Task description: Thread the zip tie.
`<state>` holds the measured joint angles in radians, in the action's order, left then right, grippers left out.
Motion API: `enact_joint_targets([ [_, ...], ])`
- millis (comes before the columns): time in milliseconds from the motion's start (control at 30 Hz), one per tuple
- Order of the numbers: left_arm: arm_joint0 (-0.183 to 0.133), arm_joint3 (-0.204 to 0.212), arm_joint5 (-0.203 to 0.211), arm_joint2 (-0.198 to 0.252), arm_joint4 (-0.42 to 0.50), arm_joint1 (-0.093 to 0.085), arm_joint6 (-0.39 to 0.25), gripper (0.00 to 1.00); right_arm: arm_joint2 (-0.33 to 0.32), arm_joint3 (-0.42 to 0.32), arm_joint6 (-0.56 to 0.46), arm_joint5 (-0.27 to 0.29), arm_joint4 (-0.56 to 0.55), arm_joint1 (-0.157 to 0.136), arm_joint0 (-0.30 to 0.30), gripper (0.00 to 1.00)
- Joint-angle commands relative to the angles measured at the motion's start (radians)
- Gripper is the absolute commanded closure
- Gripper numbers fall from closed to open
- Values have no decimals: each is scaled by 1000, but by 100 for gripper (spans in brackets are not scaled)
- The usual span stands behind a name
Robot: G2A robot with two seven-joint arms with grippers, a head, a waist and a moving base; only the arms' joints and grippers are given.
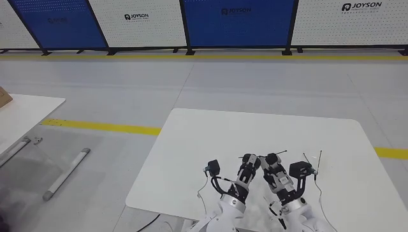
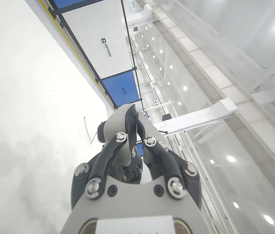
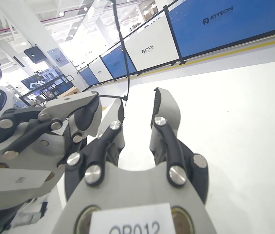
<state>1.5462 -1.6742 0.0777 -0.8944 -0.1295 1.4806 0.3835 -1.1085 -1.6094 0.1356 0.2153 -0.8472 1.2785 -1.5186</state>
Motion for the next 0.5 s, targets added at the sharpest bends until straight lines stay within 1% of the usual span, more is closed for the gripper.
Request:
enact_joint_targets([
  [0, 1, 0, 0, -1, -2, 0, -2, 100, 1, 1, -3, -1, -1, 1, 2, 72],
  [167, 3, -1, -1, -1, -6, 0, -7, 100, 2, 3, -10, -2, -4, 3, 6, 76],
  [200, 3, -1, -1, -1, -6, 0, -8, 100, 2, 3, -11, -2, -5, 3, 7, 80],
  [267, 4, -2, 0, -1, -7, 0, -9, 100, 3, 4, -12, -2, -5, 4, 8, 85],
  [367, 5, -2, 2, -3, -7, 0, -6, 100, 3, 6, -14, -2, -6, 5, 9, 89],
  [433, 6, -2, 2, -4, -7, 0, -5, 100, 3, 7, -14, -1, -6, 6, 10, 97],
  [467, 6, -2, 2, -4, -7, 0, -5, 100, 3, 8, -14, -1, -5, 6, 10, 98],
])
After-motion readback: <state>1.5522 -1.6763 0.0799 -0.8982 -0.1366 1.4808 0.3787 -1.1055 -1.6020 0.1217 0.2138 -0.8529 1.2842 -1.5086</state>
